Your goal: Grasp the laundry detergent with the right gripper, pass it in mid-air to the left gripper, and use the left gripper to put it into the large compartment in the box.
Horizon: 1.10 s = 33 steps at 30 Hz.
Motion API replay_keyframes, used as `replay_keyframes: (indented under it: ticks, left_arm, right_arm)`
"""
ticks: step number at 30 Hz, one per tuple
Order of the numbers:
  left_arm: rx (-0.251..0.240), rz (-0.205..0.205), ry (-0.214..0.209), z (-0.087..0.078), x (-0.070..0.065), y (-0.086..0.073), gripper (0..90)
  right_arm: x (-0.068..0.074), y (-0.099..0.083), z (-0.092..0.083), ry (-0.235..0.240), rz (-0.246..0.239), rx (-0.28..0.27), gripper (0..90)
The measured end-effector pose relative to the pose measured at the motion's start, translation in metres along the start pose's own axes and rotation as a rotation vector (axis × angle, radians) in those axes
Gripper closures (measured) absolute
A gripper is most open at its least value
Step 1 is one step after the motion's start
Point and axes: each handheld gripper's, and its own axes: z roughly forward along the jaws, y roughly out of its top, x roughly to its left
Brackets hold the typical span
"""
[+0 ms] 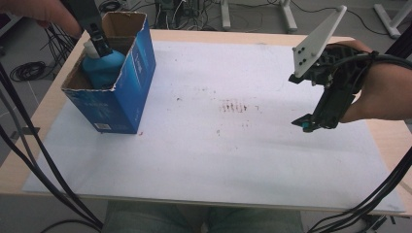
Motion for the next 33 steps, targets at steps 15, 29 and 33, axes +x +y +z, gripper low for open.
replay_keyframes:
  ticks: [15,29,33]
  left_arm:
    - [-0.025,0.230,-0.056,-0.024,-0.057,0.028,9.8]
    - [-0.015,0.413,-0.089,-0.016,-0.092,0.055,2.4]
    - [-0.011,0.445,-0.109,-0.013,-0.097,0.061,1.6]
  right_arm:
    - [-0.001,0.013,-0.014,0.009,-0.040,0.028,0.7]
    - [-0.001,0.016,-0.015,0.031,-0.067,0.060,0.7]
    - [-0.003,0.015,-0.013,0.042,-0.074,0.065,0.7]
